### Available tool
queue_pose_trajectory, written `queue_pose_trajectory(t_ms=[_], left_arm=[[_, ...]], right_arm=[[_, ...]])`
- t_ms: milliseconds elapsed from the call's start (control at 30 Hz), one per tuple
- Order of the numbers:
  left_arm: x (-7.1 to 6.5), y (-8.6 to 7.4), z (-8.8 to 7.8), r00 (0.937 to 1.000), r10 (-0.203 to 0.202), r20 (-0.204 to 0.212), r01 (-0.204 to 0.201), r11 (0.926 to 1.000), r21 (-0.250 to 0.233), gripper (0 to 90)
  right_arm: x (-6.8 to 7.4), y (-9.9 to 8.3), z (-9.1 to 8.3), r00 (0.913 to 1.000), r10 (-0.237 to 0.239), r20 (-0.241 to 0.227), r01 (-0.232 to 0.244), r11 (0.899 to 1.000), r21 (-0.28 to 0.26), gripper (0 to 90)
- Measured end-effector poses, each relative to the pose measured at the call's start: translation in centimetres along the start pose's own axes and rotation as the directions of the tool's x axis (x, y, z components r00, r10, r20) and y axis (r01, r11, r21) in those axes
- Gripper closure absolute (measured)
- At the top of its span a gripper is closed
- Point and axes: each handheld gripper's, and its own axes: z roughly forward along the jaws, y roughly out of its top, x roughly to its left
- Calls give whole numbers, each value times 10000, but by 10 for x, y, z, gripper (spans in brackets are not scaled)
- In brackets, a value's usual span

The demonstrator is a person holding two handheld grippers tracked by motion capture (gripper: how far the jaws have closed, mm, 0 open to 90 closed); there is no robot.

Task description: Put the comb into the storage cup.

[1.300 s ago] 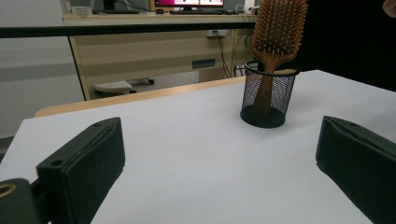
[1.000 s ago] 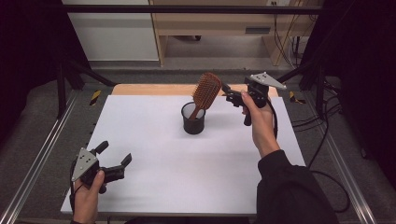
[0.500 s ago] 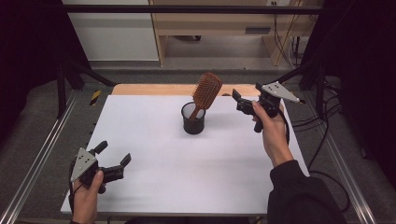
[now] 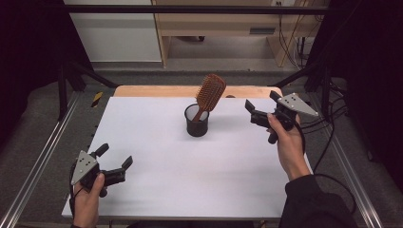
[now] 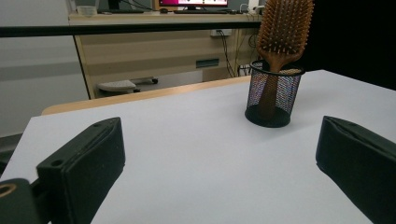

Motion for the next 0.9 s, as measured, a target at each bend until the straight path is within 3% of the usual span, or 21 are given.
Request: queue_pose_trajectory(t_ms=[900], left_arm=[[2, 0, -1, 10000, -2, -99, 1, 10000, -17, 17]], right_arm=[[-21, -38, -47, 9981, -402, 472, 397, 9991, 113, 43]])
